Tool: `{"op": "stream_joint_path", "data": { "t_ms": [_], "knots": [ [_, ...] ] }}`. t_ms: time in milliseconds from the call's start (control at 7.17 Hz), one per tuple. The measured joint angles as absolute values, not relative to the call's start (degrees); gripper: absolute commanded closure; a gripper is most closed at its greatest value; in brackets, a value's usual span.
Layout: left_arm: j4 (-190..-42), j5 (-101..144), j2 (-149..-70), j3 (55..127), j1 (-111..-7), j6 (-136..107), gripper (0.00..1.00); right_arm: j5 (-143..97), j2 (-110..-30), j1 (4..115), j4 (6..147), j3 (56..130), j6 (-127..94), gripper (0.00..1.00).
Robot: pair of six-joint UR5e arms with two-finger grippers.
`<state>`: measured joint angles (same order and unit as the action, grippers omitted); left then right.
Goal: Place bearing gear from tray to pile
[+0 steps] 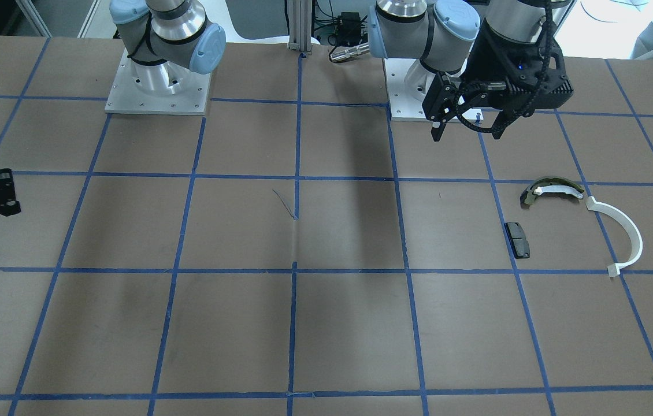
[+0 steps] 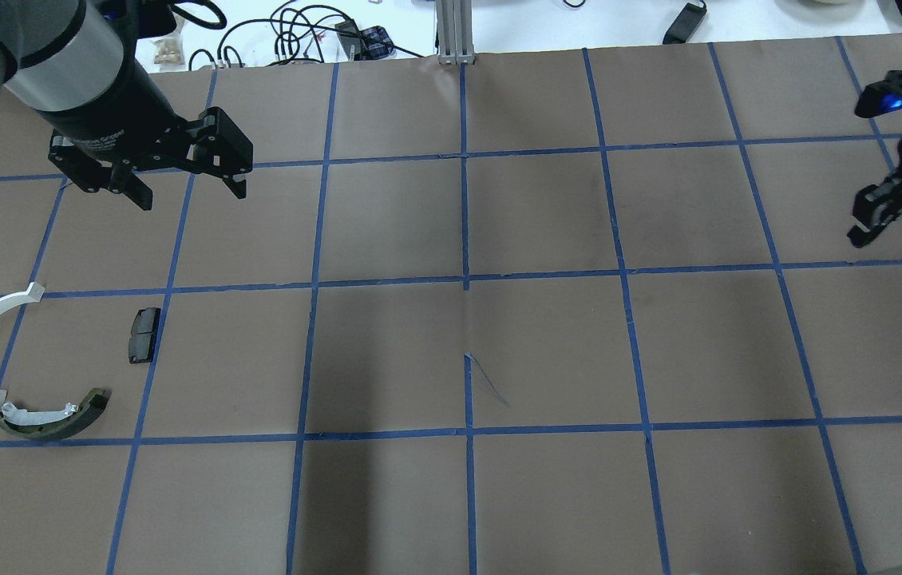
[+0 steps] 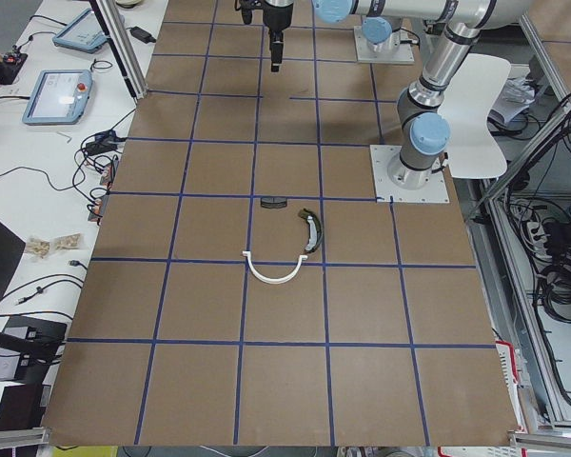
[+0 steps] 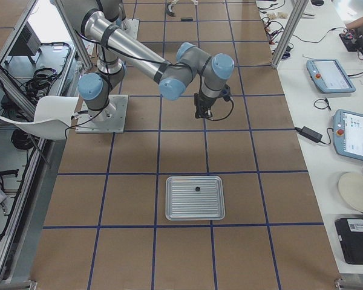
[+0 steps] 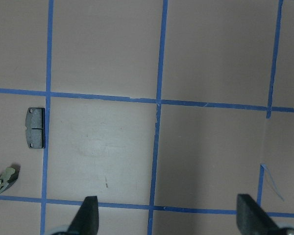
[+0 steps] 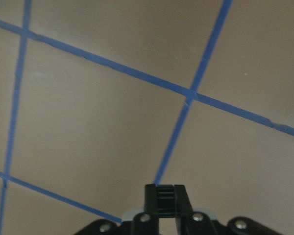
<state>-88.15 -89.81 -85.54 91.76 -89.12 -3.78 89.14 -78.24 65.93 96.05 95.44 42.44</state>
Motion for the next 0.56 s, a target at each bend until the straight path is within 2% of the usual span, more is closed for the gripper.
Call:
{"op": "stream_joint_path", "data": {
  "t_ms": [558],
  "knots": [
    [-88.2,-89.9,-85.5,91.8,-89.2,-3.8,0.0,80.0,-78.3,89.8,97.6,95.9,2.2,1.0]
  ]
}}
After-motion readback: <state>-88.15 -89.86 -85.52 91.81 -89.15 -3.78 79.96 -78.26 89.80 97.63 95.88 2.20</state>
